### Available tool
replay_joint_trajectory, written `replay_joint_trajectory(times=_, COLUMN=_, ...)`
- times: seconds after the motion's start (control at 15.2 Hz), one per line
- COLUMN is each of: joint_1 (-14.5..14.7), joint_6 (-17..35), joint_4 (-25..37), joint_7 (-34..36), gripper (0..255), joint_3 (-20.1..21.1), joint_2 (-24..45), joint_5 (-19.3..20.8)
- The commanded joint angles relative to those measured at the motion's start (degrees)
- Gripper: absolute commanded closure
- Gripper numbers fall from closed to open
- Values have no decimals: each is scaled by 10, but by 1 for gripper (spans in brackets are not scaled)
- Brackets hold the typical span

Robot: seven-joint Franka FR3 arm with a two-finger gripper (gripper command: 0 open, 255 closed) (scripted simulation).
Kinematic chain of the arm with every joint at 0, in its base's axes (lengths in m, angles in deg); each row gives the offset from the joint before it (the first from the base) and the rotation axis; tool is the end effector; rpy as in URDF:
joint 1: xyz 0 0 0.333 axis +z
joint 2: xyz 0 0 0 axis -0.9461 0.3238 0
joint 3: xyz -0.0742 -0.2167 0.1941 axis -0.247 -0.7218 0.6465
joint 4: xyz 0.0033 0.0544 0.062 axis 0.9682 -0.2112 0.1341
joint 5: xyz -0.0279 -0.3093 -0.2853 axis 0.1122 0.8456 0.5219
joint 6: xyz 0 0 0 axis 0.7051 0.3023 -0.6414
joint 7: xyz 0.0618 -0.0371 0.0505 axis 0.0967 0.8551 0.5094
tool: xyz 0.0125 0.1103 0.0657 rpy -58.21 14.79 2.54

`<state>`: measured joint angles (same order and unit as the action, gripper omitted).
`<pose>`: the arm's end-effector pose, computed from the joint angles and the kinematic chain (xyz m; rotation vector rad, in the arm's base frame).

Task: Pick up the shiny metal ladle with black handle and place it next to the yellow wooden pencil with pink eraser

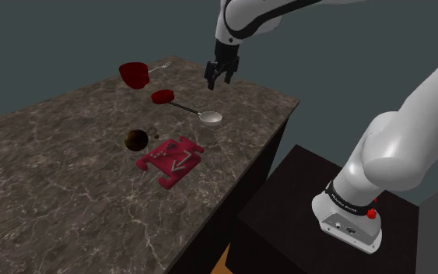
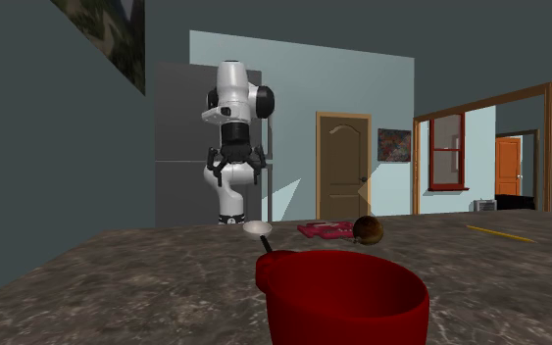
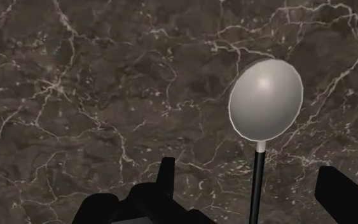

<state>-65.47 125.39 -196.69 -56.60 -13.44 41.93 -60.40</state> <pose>0.5523 0.0247 0.4156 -3.0819 0.0392 -0.2045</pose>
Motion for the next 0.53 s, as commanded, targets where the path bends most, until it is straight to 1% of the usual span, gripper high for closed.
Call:
replay_joint_trajectory(times=0.0, joint_1=4, joint_6=19, joint_4=17, joint_7=-11, gripper=0, joint_3=1, joint_2=39, joint_5=-10)
replay_joint_trajectory(times=0.46, joint_1=16, joint_6=57, joint_4=116, joint_7=-41, gripper=0, joint_3=15, joint_2=184, joint_5=-42)
